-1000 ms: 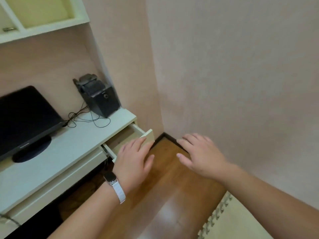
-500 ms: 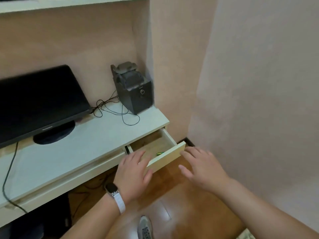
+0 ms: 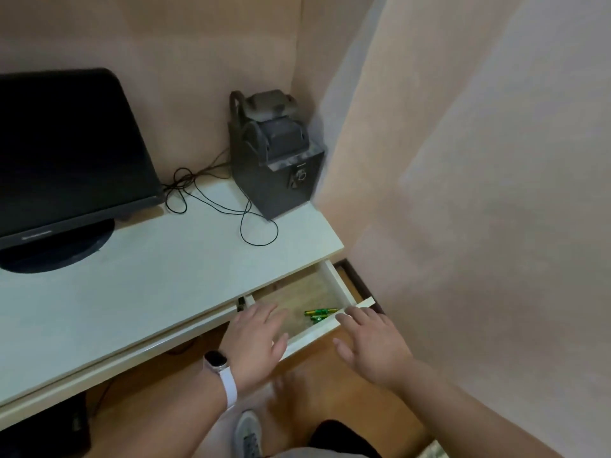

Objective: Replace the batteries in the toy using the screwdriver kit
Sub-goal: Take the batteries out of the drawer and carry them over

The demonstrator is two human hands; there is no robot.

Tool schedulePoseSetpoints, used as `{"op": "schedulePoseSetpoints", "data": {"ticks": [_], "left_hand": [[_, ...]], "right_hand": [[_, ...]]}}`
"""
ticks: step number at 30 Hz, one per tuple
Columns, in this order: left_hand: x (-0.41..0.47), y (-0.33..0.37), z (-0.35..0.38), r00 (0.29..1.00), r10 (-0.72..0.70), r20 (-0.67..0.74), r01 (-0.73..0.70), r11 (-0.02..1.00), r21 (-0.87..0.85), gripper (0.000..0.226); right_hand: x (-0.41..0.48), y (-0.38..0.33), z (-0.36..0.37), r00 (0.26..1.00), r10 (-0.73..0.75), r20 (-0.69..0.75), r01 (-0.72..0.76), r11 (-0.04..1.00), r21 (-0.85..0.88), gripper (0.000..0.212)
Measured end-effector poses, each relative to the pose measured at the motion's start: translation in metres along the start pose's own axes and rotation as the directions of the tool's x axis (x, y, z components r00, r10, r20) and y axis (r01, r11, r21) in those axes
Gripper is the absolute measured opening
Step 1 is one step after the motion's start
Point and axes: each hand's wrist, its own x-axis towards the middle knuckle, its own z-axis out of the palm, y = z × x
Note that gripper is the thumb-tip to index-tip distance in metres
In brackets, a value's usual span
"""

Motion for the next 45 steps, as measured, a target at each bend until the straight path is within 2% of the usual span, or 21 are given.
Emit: {"op": "schedulePoseSetpoints", "data": {"ticks": [8, 11, 13, 19, 24, 29, 33, 37, 39, 45], "left_hand": [[0.043, -0.007, 0.06, 0.968, -0.098, 0.23, 0.144, 0.971, -0.192, 0.062], [0.065, -0.008, 0.081, 0.95, -0.101, 0.297, 0.169, 0.962, -0.212, 0.044], [0.079, -0.007, 0.1, 0.94, -0.153, 0.305, 0.229, 0.946, -0.232, 0.042], [0.123, -0.002, 0.155, 0.838, -0.264, 0.477, 0.406, 0.886, -0.224, 0.051], [0.148, 0.008, 0.189, 0.759, -0.322, 0.567, 0.52, 0.823, -0.23, 0.063], [0.16, 0.005, 0.214, 0.706, -0.341, 0.621, 0.566, 0.799, -0.205, 0.074], [0.166, 0.004, 0.222, 0.694, -0.333, 0.638, 0.578, 0.787, -0.218, 0.069], [0.164, 0.004, 0.223, 0.648, -0.362, 0.67, 0.651, 0.72, -0.241, 0.066], [0.163, 0.004, 0.222, 0.646, -0.369, 0.668, 0.663, 0.705, -0.252, 0.063], [0.161, -0.003, 0.224, 0.665, -0.329, 0.671, 0.607, 0.761, -0.229, 0.021]], "right_hand": [[0.053, 0.05, 0.035, 0.986, 0.011, 0.164, -0.02, 0.999, 0.051, 0.055], [0.076, 0.067, 0.055, 0.979, -0.043, 0.2, 0.03, 0.997, 0.069, 0.054], [0.091, 0.078, 0.067, 0.973, -0.089, 0.213, 0.072, 0.994, 0.087, 0.053], [0.141, 0.103, 0.097, 0.954, -0.231, 0.19, 0.185, 0.955, 0.231, 0.051], [0.159, 0.117, 0.122, 0.939, -0.295, 0.178, 0.251, 0.94, 0.232, 0.048], [0.157, 0.126, 0.134, 0.944, -0.304, 0.128, 0.274, 0.939, 0.205, 0.044], [0.156, 0.128, 0.137, 0.945, -0.309, 0.106, 0.281, 0.935, 0.217, 0.044], [0.154, 0.127, 0.136, 0.944, -0.304, 0.125, 0.269, 0.934, 0.236, 0.045], [0.154, 0.126, 0.137, 0.946, -0.297, 0.132, 0.261, 0.936, 0.237, 0.045], [0.154, 0.125, 0.139, 0.948, -0.282, 0.147, 0.243, 0.941, 0.235, 0.045]]}}
